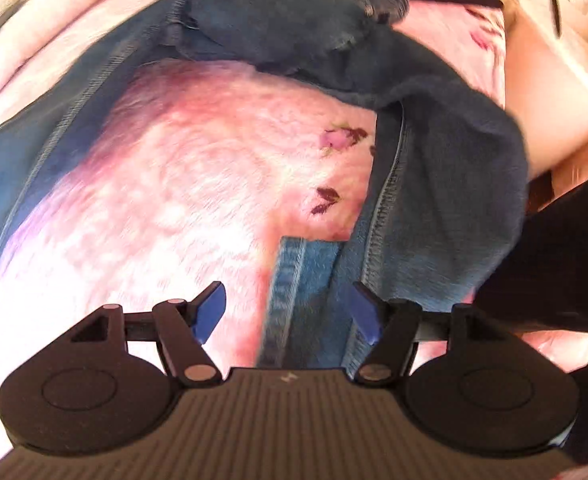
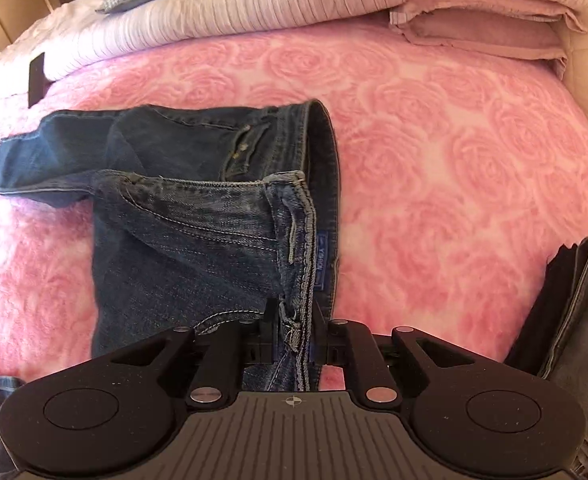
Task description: Fold clothes
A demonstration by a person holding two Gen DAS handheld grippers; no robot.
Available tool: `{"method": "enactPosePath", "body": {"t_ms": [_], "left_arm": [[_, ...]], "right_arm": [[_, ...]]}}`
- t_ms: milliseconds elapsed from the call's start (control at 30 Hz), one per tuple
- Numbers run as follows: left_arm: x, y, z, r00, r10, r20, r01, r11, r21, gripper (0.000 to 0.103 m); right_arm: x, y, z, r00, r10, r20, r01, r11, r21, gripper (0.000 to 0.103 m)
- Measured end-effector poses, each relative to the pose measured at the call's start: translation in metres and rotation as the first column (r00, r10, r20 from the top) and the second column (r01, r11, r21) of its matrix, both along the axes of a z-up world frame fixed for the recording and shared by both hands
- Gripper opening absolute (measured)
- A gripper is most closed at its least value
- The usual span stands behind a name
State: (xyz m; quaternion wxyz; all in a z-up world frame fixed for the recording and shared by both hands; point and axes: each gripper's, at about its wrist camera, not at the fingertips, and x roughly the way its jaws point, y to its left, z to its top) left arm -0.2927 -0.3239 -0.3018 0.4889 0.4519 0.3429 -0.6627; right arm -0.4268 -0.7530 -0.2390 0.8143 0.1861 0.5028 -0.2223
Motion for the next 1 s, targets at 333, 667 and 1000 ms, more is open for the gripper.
{"method": "enactPosePath", "body": {"t_ms": [333, 667, 1000], "left_arm": [[-0.022, 0.020, -0.047, 0.966, -0.260, 0.018, 0.257, 0.962, 0.096, 0.018], [0.092, 0.072, 0.051, 0.969, 0.202, -0.142, -0.203, 0.979, 0.010, 0.002], [0.249, 0.180, 0.085, 0.724, 0.690, 0.003, -0.669, 0.702, 0.243, 0.007]], "right_arm": [[-0.010, 0.016, 0.011, 0.999, -0.010, -0.038, 0.007, 0.997, -0.079, 0.011], [-0.003, 0.051, 0.026, 0.993, -0.098, -0.071, 0.086, 0.985, -0.152, 0.010], [0.009, 0.106, 0.009, 0.981, -0.133, -0.145, 0.118, 0.987, -0.105, 0.011]]}}
